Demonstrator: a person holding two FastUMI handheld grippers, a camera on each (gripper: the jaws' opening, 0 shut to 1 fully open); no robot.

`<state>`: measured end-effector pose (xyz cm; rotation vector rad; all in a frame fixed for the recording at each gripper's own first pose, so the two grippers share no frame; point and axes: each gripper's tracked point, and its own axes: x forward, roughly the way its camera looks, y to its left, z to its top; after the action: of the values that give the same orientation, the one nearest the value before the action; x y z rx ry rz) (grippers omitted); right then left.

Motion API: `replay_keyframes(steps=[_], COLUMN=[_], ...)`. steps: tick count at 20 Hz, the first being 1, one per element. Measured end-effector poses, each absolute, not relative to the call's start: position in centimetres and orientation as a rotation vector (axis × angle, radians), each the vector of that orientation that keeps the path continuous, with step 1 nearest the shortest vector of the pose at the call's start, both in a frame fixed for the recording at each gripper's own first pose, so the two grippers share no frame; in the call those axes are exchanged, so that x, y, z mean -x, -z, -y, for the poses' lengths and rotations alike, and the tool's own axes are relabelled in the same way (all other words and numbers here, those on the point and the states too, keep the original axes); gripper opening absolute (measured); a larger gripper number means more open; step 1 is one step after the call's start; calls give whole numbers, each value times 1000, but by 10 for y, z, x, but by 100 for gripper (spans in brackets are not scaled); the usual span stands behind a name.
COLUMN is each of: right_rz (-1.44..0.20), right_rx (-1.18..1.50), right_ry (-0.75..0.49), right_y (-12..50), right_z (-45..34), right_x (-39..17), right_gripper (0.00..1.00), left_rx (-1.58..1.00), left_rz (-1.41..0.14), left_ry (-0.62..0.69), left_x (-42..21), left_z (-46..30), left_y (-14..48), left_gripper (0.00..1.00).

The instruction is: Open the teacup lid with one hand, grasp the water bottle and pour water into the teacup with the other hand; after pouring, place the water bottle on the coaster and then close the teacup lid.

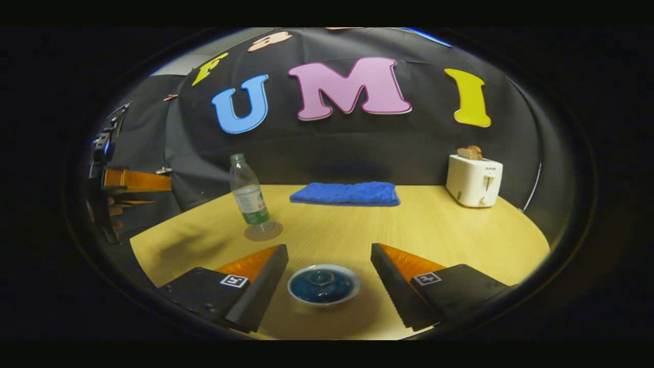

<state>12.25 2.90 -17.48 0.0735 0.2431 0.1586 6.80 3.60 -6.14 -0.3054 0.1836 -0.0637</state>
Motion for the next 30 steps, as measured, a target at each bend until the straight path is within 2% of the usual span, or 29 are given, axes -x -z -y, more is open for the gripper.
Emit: replay_keyframes(steps=[1,2,3,4,5,9,12,16,20,21,22,26,30], right_rz=[-232,-222,-212,-197,-176,-118,-38,-1,-44,-35,-16,16,21], right_rx=[-72,-59,-27,11,39,30,43,46,4,6,11,8,23], right_ry=[-146,-129,-107,-82,-60,8,45,75,73,73,79,70,65], right_y=[156,136,116,94,71,-6,-53,-61,-57,-63,-71,-84,-89], right_z=[-21,-11,1,14,26,53,58,47,20,14,9,-22,-46], right_x=[-122,-120,-118,-115,-113,-87,-58,-25,-19,-20,-20,-24,-12], right_gripper=[100,96,100,100,100,100,100,100,100,96,100,100,100], left_rx=[282,252,221,197,180,137,70,-36,9,21,25,35,12], left_rz=[-167,-149,-133,-123,-123,-100,-19,-11,-78,-85,-91,-115,-77], left_ry=[50,37,15,-5,10,66,45,59,124,128,125,128,142], left_x=[-62,-56,-50,-43,-92,-69,-52,-28,-9,-7,-7,-7,-15], left_z=[-34,-32,-30,-28,-17,16,20,28,30,25,17,-11,-40], left_y=[47,32,17,1,7,-43,-77,-77,-58,-55,-52,-45,-49], left_gripper=[96,96,96,96,96,95,95,95,94,94,94,94,94])
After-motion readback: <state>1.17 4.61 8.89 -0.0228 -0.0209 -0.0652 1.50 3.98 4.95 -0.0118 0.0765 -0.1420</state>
